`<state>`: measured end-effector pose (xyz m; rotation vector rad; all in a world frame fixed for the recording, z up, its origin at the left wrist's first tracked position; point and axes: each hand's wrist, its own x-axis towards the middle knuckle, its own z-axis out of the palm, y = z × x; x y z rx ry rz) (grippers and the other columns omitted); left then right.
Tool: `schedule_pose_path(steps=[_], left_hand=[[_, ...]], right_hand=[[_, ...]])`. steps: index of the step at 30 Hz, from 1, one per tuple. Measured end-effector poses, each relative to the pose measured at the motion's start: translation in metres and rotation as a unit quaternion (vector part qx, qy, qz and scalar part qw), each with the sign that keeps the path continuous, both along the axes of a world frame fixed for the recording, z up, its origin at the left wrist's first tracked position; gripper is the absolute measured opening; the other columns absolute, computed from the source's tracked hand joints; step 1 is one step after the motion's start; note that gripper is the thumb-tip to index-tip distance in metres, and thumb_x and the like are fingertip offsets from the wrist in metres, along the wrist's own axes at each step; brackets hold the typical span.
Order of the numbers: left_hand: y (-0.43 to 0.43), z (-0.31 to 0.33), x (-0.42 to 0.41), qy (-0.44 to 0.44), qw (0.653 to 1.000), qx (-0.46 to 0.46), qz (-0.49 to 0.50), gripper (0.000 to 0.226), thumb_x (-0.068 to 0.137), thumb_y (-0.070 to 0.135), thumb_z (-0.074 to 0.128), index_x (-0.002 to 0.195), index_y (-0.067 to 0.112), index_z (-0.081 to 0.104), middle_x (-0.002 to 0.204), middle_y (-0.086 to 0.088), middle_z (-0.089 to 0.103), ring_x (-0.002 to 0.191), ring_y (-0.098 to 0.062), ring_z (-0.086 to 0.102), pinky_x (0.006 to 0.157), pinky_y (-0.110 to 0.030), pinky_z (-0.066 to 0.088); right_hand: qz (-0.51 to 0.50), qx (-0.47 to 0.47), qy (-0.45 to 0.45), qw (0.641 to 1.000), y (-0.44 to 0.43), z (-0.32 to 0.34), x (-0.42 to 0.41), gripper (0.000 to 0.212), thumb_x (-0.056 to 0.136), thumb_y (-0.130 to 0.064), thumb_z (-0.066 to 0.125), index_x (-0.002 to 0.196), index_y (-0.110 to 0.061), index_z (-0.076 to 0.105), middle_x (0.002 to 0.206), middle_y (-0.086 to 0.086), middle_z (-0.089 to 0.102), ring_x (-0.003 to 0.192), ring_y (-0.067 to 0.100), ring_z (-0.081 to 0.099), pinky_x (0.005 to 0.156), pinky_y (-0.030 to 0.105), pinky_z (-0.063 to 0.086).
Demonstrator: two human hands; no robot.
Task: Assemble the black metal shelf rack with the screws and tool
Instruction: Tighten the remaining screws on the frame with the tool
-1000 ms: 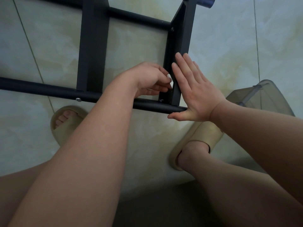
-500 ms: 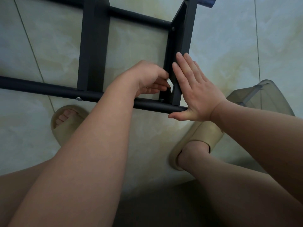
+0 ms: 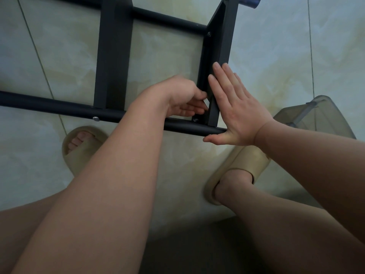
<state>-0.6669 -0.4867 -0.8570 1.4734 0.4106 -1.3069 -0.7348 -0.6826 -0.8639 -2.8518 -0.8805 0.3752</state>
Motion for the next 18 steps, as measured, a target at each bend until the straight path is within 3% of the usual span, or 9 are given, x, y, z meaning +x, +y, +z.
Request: schedule_pose_path(steps=[7,14,18], left_hand=[[-0.0008,0.0009,0.0007,-0.005,1.0,0.0,0.0,0.01,0.098,0.02,0.06,0.09,0.017,0.064,0.073,0.003,0.072,0.076,-0.011,0.067,0.076,-0.027,0.052],[-0.003,-0.0037,-0.0039,-0.017,0.994,0.004,0.107,0.009,0.097,0.022,0.062,0.09,0.019,0.066,0.076,0.004,0.072,0.073,-0.009,0.068,0.07,-0.025,0.049],[-0.0003,-0.0004,0.0,-0.019,0.997,0.0,0.077,0.007,0.096,0.022,0.063,0.093,0.017,0.067,0.073,0.005,0.073,0.076,-0.01,0.069,0.074,-0.026,0.051]], right_hand=[[-0.001,-0.005,0.005,1.0,0.0003,0.0016,0.0006,0.125,0.083,-0.091,0.032,0.16,0.004,0.006,0.167,0.025,0.001,0.156,0.041,-0.003,0.127,0.054,0.008],[-0.001,-0.003,0.005,1.0,0.0008,0.0016,0.0001,0.125,0.083,-0.091,0.033,0.159,0.004,0.007,0.167,0.026,0.002,0.156,0.04,-0.002,0.127,0.055,0.01],[-0.002,-0.004,0.006,1.0,0.0009,0.0017,0.0006,0.125,0.083,-0.091,0.033,0.159,0.004,0.007,0.167,0.026,0.002,0.156,0.041,-0.002,0.127,0.054,0.009]])
